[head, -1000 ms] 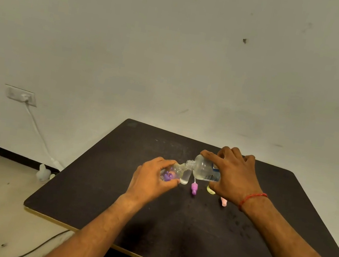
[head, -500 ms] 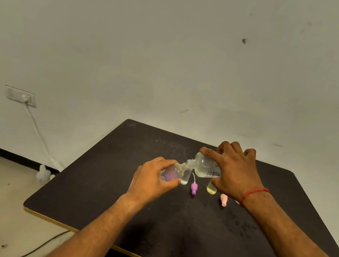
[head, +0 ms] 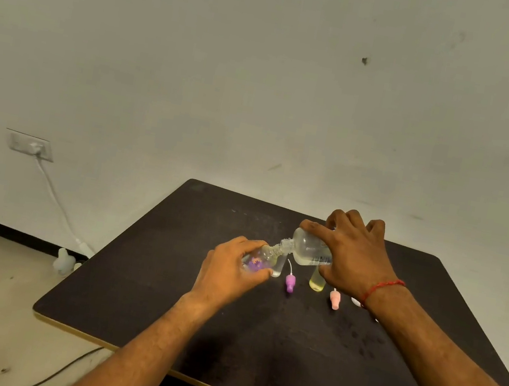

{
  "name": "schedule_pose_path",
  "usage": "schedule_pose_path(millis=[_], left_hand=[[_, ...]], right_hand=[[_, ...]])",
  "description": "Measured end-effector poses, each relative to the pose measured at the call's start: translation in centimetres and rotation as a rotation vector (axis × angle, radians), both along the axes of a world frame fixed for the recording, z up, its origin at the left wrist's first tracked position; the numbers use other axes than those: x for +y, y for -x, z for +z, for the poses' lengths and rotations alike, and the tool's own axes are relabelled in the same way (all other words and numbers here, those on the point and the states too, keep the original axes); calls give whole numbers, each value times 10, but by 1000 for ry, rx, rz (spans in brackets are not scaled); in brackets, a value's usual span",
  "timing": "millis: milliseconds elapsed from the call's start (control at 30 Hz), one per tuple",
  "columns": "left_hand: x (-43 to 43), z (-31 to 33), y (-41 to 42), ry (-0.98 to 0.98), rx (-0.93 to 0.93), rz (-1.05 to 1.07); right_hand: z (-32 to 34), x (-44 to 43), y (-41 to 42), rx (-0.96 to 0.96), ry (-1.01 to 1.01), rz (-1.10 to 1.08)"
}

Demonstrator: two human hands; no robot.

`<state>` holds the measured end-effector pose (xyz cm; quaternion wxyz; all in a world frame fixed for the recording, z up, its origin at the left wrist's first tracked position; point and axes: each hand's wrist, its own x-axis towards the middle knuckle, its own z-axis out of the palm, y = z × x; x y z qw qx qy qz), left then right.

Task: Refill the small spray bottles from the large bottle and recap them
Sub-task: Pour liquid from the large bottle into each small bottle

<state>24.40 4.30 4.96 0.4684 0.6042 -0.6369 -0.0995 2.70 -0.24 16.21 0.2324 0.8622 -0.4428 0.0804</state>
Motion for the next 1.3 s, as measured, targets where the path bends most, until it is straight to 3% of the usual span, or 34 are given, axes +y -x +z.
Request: schedule_pose_path(millis=[1300], left_hand=[[1, 0, 4, 14, 40, -17]], right_hand=[[4, -1, 0, 61, 38, -8]])
